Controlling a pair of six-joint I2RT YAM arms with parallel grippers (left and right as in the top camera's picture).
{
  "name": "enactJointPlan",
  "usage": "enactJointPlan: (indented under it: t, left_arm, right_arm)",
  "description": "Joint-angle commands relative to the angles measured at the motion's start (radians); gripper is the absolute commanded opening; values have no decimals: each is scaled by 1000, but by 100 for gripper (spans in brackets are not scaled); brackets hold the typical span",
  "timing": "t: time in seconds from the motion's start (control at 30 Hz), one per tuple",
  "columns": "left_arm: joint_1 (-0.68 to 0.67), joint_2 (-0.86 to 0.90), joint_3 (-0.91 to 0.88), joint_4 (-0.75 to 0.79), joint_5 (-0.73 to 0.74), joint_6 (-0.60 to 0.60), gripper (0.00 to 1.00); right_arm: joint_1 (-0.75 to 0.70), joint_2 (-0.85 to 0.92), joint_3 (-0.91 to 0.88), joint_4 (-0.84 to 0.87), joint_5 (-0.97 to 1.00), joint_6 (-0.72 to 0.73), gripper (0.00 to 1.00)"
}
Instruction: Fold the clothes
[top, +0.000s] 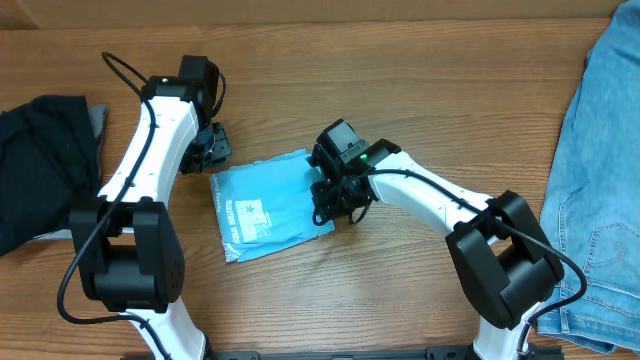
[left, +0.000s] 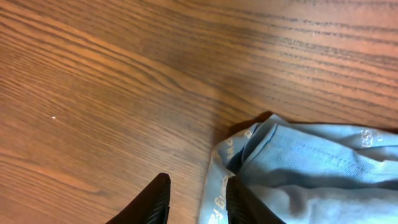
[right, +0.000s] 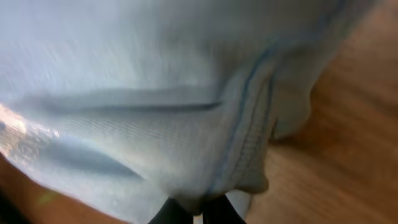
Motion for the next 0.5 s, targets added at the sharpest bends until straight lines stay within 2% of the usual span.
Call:
enactJointPlan:
  t: [0.0,0.13,0.2,0.37,0.43,0.47]
  left_arm:
    - [4,14,4,-7,-17,27,33]
    - [5,14,9,-21,-43,53,33]
    - [5,11,24,-30,-72,60,33]
    - [4,-16,149,-64,-76,84,34]
    - [3,-23,230,-68,-16,163,36]
    - [3,-24,273,-54,88,280,41]
  right_arm:
    - [-2,-33,23,11,119,-1,11]
    - [-3,-37,23,-52,231,2,13]
    - [-3,-53,34,-98,282,2,18]
    - [-8,-136,150,-212,385,2,24]
    - [-16,-187,220,-264,381,2,24]
    - [-16,-215,242,-284,337,1,26]
